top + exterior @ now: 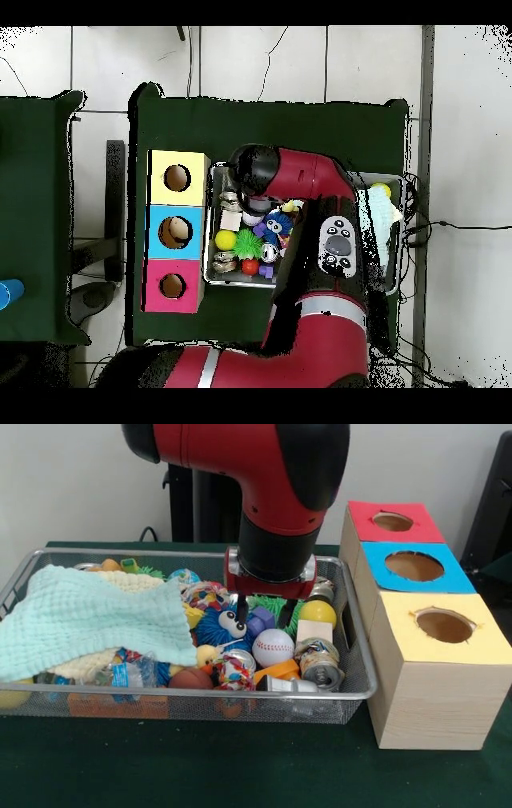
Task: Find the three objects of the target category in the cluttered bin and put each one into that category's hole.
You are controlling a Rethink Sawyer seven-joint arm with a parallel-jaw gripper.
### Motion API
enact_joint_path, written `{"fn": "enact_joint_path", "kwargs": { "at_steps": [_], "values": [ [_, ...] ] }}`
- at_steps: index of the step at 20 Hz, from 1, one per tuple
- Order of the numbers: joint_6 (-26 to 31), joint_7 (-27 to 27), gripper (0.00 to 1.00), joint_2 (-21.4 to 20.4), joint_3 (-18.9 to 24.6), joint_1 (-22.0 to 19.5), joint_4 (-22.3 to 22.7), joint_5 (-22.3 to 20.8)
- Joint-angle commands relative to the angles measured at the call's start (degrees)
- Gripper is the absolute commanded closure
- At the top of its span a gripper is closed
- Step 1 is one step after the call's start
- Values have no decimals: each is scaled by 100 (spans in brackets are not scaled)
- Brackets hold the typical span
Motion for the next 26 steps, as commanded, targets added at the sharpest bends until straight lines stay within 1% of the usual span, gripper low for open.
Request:
{"fn": "enact_joint_path", "kwargs": {
  "at_steps": [1, 4, 6, 9, 13, 17, 23, 26],
  "values": [
    [757, 273, 0, 436, 127, -180, -464, -322],
    [691, 253, 0, 541, 121, -179, -569, -316],
    [510, 285, 0, 530, 80, -135, -535, -343],
    [-150, 276, 0, 482, 20, -73, -442, -482],
    [-488, 241, 0, 455, 30, -84, -310, -530],
    [-674, 303, 0, 425, 28, -87, -203, -599],
    [-1073, 553, 0, 308, -112, -13, 18, -758],
    [-1122, 614, 0, 365, -141, -30, 19, -770]
  ]
}}
